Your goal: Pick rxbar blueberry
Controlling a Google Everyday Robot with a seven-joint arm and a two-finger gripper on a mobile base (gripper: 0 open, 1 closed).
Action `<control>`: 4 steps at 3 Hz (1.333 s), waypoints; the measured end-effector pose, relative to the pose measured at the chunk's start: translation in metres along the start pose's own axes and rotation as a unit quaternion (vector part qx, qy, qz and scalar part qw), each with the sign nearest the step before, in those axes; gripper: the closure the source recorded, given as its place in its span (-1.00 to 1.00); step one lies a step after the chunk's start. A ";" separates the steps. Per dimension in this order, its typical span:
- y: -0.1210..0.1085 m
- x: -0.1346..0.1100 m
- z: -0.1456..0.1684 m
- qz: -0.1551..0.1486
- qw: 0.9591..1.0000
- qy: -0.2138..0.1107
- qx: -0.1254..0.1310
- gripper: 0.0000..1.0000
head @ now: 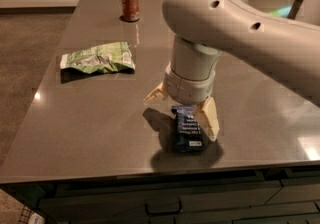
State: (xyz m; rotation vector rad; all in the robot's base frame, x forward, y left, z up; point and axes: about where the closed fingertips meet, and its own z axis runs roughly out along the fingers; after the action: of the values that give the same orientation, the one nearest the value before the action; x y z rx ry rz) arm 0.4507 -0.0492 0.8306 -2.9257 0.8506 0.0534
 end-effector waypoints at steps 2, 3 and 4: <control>0.003 0.007 -0.002 -0.006 1.000 0.001 -0.006 -0.12; 0.004 0.009 -0.004 -0.005 1.000 0.001 -0.007 0.35; 0.004 0.009 -0.006 -0.005 1.000 0.001 -0.007 0.84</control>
Offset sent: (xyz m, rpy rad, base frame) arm 0.0072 -0.0119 0.0039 -0.0135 0.0161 0.0143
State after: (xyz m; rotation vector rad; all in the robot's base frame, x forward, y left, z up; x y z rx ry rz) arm 0.4557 -0.0579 0.8357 -2.9426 0.8382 0.0559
